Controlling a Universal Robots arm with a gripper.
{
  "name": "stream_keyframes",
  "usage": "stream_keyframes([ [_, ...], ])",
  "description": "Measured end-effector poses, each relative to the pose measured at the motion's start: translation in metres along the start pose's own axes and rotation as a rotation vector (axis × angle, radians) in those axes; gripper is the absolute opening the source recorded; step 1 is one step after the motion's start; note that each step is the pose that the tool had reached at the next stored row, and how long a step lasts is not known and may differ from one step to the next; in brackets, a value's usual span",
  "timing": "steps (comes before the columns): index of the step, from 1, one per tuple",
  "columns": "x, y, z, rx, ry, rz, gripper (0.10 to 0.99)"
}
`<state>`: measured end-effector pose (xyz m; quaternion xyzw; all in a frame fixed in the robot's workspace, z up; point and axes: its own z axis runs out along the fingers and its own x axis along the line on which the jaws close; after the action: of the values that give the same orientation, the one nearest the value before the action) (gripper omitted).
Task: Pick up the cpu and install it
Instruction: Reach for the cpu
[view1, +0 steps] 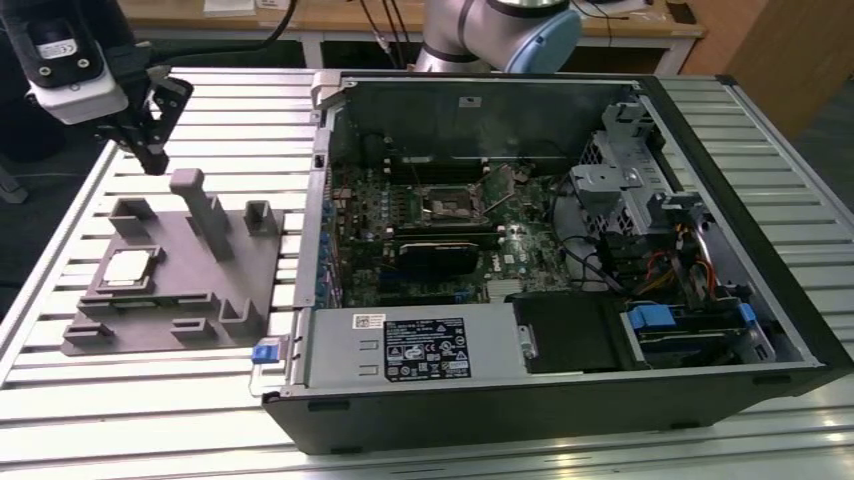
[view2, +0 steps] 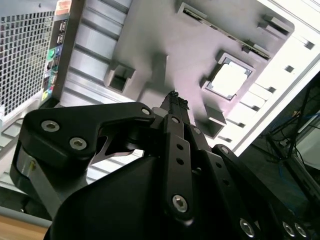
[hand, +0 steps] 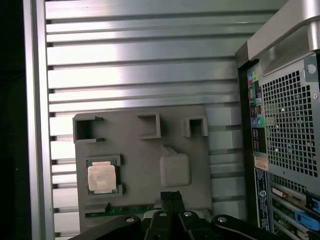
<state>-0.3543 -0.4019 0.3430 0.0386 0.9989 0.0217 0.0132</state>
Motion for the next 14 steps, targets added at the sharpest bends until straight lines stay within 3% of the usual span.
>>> stream_keyframes([
  [14,0.0282,-0.0028,0.0124,0.0,0.0,0.0,0.106],
])
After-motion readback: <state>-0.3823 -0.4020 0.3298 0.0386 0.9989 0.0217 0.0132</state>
